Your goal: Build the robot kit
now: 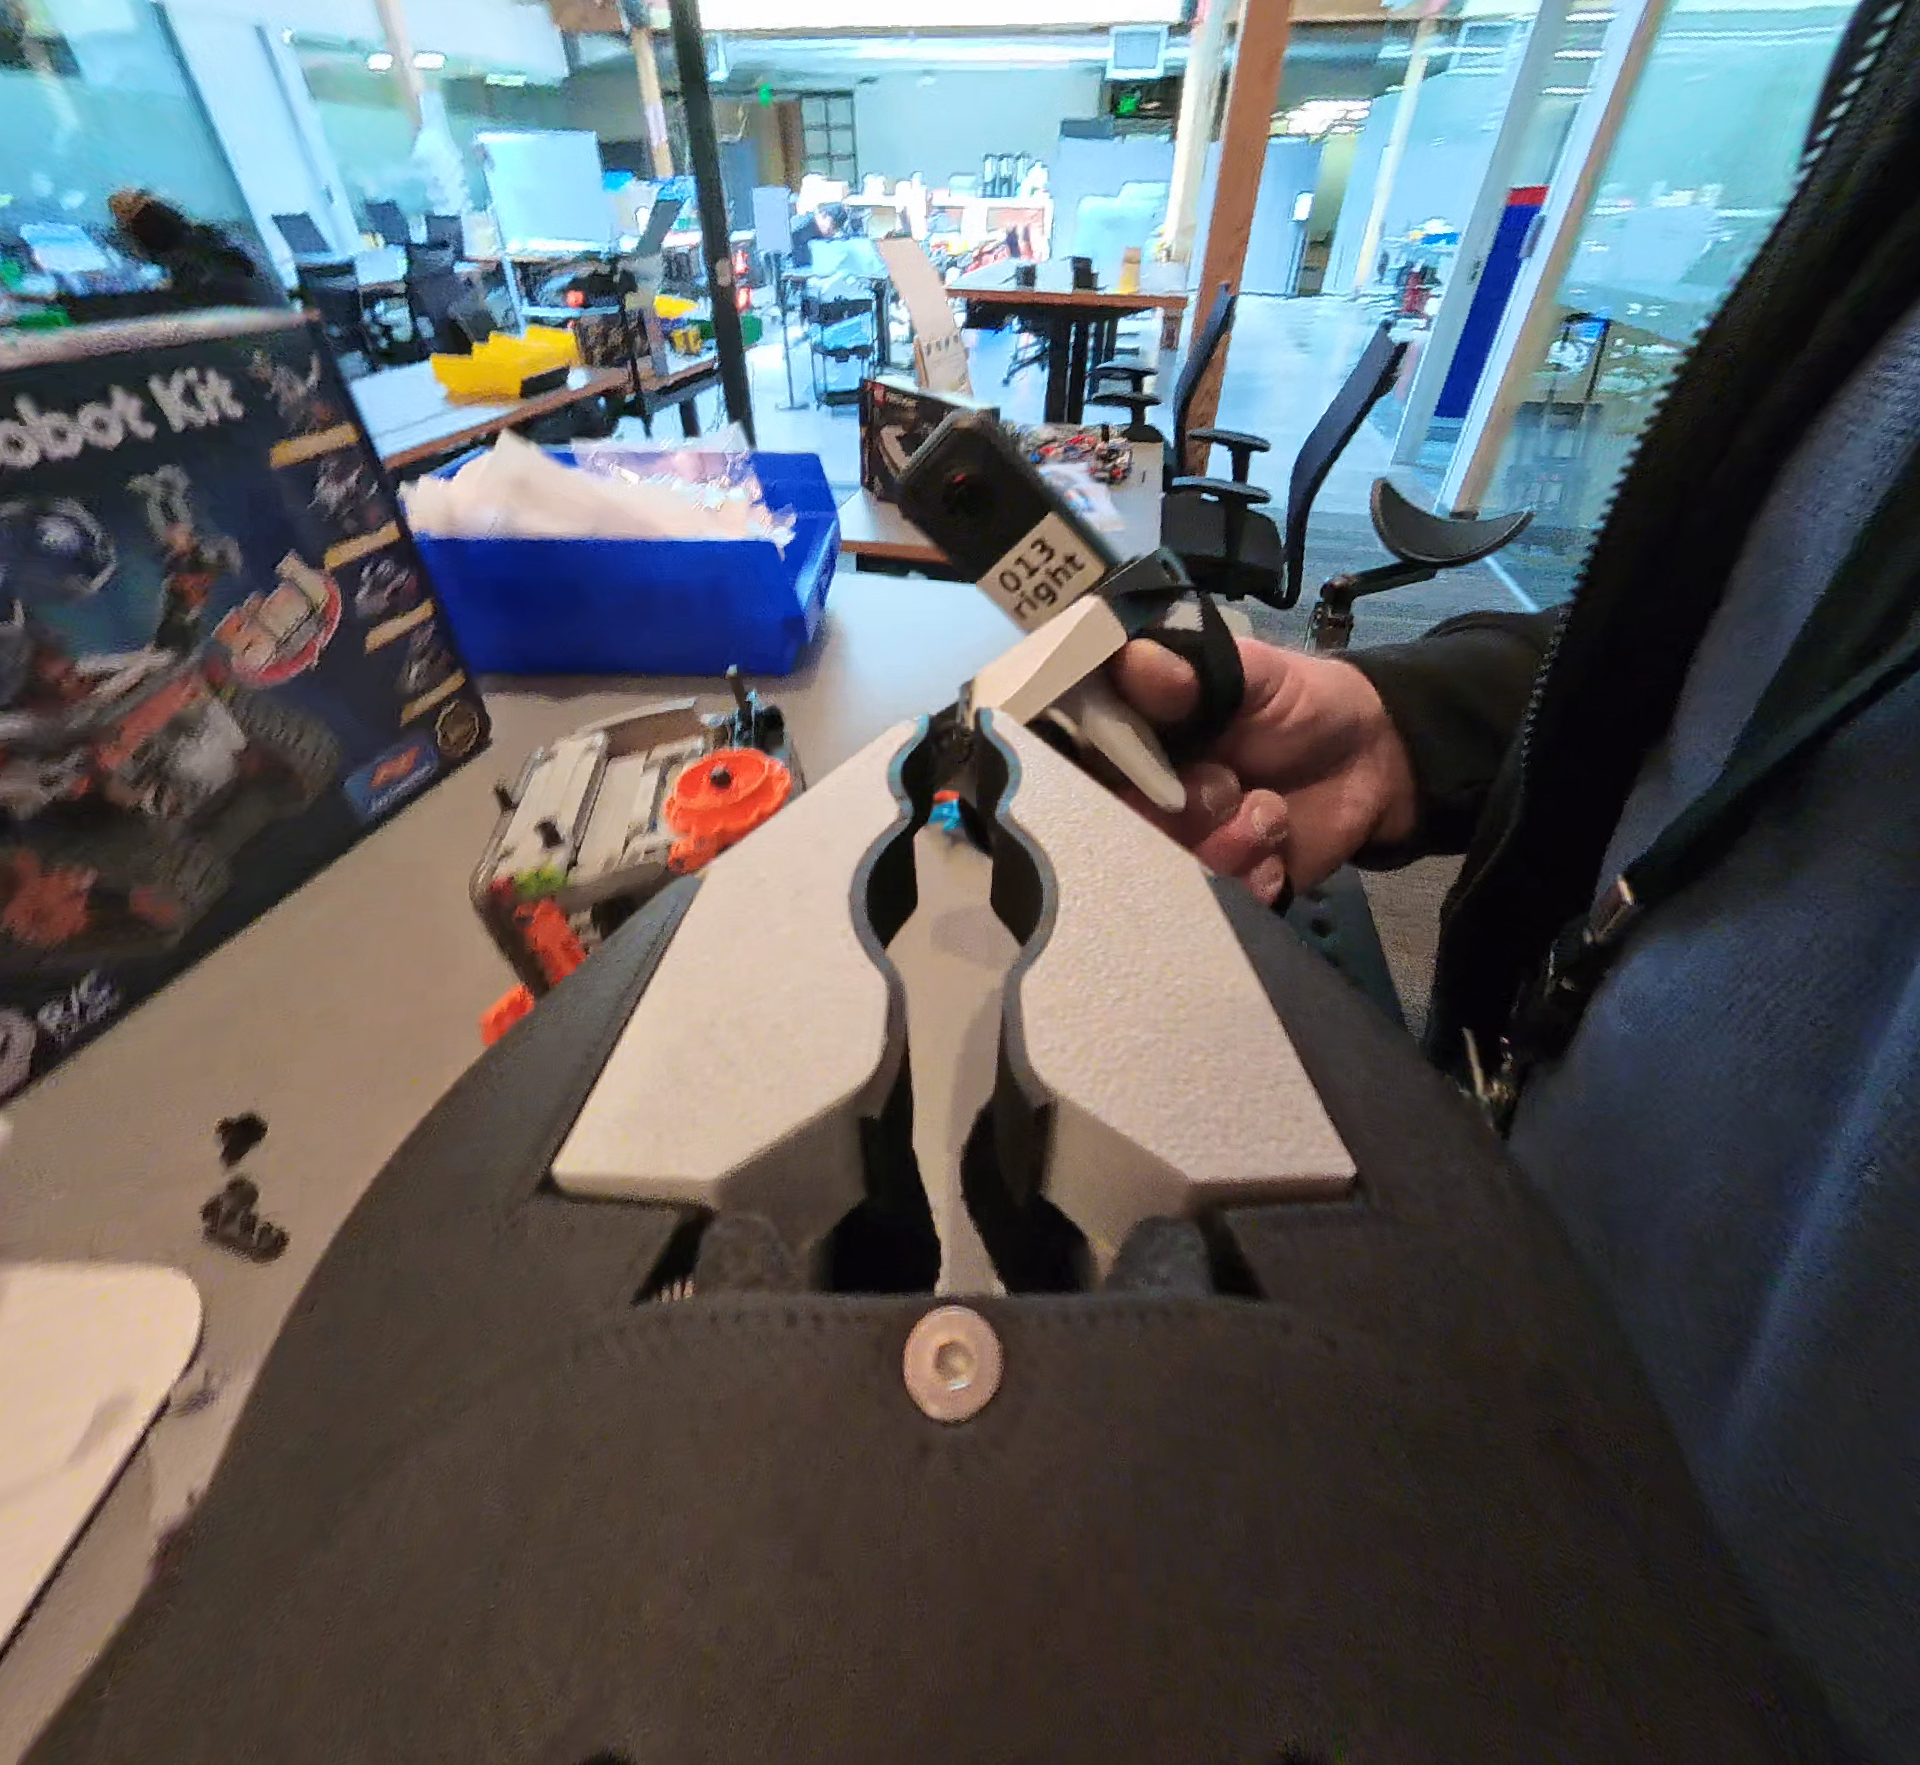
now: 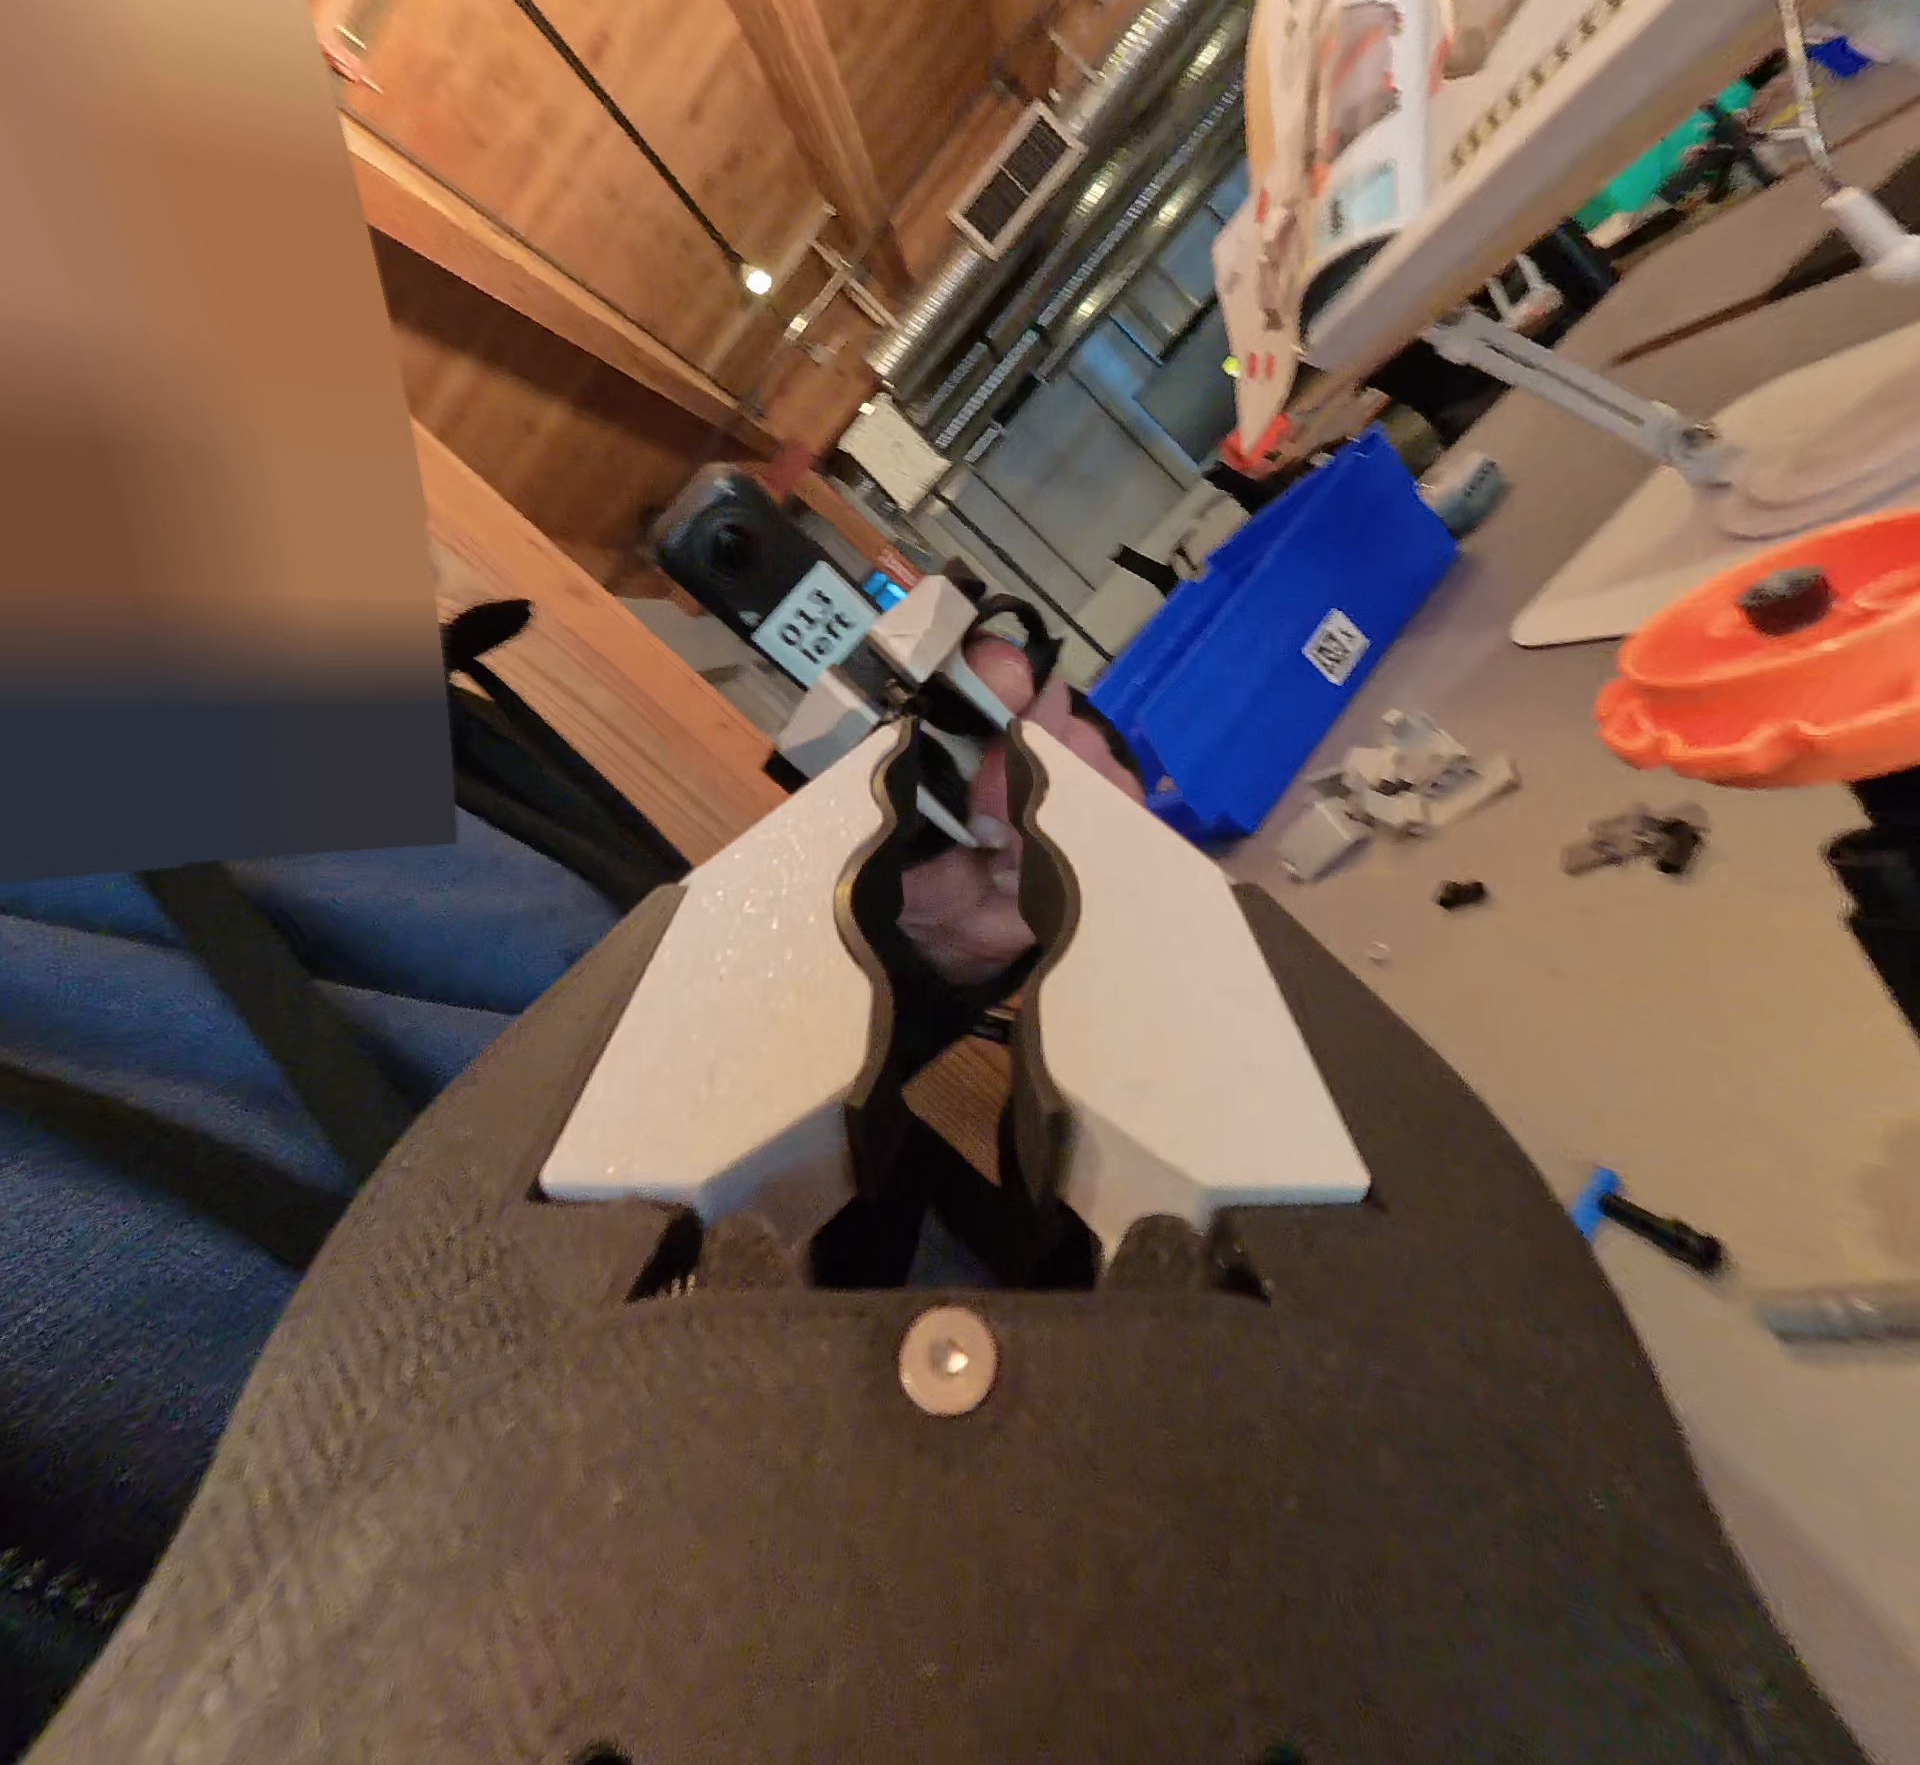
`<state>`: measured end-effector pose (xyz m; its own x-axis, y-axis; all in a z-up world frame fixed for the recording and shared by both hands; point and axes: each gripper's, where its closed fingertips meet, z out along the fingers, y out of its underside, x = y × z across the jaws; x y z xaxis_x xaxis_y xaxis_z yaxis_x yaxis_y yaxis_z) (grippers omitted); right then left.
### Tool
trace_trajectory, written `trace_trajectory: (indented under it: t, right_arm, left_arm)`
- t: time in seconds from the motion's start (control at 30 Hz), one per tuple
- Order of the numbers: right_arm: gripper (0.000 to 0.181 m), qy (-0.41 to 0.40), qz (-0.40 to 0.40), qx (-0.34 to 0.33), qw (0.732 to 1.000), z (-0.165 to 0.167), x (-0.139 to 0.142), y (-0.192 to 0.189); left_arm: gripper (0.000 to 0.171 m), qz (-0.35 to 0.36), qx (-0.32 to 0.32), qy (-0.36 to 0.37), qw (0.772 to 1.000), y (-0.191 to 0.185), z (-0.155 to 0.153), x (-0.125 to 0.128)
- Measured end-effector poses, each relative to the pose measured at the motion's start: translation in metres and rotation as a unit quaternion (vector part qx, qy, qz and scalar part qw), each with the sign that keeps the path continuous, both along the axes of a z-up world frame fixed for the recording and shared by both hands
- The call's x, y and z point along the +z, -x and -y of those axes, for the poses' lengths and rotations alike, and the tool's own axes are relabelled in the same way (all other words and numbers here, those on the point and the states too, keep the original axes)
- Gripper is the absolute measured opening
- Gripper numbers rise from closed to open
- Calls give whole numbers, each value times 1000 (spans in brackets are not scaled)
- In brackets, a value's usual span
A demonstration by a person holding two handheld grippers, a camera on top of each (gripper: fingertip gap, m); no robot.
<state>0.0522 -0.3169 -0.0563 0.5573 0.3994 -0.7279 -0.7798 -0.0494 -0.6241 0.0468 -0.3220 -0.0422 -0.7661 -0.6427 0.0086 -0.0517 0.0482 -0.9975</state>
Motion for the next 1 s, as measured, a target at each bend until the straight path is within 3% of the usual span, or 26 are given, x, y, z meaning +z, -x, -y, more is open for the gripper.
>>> trace_trajectory:
  t: [0.1,0.4,0.57,0.67,0.77,0.87,1.0]
  right_arm:
    - [11,-57,-42,19,997,11,19,-1]
    - [4,-85,-73,35,993,24,27,-4]
    - [3,-69,-18,-2,997,31,30,-16]
    - [4,5,91,-63,994,39,23,-44]
    - [4,133,275,-109,946,54,7,-86]
    - [3,241,402,-114,876,69,-8,-129]
    - [3,314,498,-57,806,70,-31,-152]
  left_arm:
    - [6,22,-19,-5,1000,-2,12,8]
    - [6,44,-29,-20,998,-9,27,10]
    - [9,49,-19,-17,998,-20,32,11]
    - [39,38,29,-23,999,-43,19,3]
    - [62,-24,69,-28,997,-73,7,-33]
    - [65,-56,73,-37,995,-90,12,-59]
    - [61,-82,77,-55,992,-105,21,-88]
